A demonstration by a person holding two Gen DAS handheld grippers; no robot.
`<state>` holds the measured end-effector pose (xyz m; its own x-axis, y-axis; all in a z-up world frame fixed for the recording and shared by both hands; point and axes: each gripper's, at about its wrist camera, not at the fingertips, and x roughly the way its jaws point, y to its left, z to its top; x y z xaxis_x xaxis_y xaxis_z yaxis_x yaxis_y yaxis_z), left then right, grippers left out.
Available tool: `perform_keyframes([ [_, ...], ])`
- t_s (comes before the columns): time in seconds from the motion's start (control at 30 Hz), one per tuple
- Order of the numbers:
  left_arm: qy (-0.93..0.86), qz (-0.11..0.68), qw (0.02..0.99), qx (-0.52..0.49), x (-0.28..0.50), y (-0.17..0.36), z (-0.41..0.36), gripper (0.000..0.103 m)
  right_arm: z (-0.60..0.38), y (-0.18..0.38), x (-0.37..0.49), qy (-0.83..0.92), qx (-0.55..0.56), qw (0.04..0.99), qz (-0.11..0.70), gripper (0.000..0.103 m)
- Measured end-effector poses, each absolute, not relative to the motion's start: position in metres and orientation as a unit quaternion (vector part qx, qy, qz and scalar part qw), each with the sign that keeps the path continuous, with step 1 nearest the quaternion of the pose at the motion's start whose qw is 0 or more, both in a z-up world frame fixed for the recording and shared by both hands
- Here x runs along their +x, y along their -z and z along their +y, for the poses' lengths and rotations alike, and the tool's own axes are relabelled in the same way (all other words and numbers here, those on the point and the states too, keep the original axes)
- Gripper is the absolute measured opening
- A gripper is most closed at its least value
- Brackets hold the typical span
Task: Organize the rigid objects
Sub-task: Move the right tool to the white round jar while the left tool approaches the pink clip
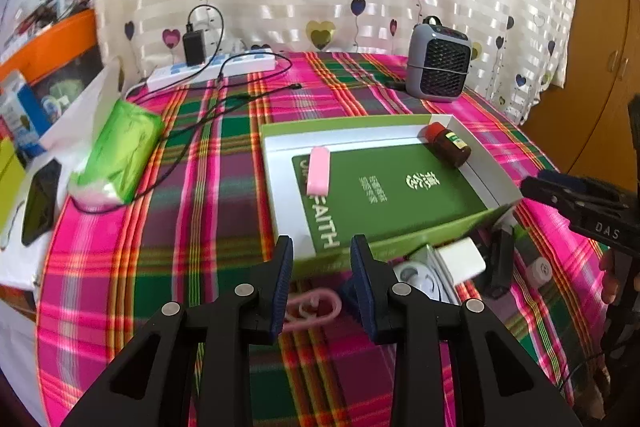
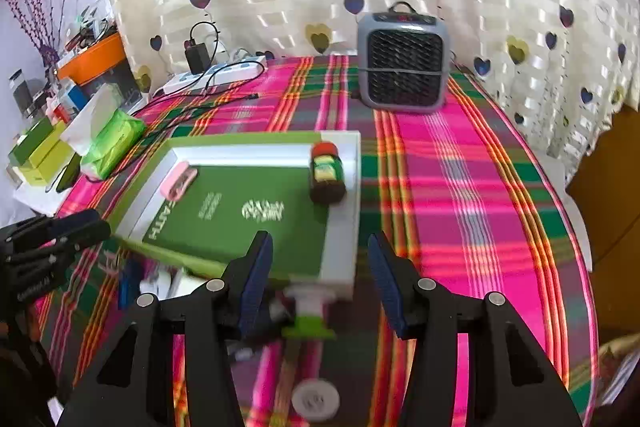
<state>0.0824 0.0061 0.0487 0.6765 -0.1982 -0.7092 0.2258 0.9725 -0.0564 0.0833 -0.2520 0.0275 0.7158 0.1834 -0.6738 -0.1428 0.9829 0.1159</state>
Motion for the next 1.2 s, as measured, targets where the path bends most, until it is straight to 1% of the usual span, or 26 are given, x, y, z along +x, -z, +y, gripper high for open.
perform_keyframes([
  [0.2,0.121,0.387,0.914,0.005,0.062,-0.038,0.018,0.029,-0.265,-0.021,0.055,-0.090,0.049,0.924,0.368,0.051],
  [0.57,0.139,0.395,0.908,-0.024,0.046,-0.028,0.028,0.029,-0.261,-0.005,0.026,-0.113,0.042,0.918,0.377,0.051],
  [0.87,0.138,0.406,0.903,-0.031,0.047,-0.018,0.033,0.029,-0.258,0.007,0.019,-0.113,0.032,0.914,0.389,0.051],
  [1.2,0.126,0.421,0.898,-0.031,0.067,-0.008,0.039,0.029,-0.251,0.022,0.017,-0.096,0.002,0.909,0.407,0.051],
])
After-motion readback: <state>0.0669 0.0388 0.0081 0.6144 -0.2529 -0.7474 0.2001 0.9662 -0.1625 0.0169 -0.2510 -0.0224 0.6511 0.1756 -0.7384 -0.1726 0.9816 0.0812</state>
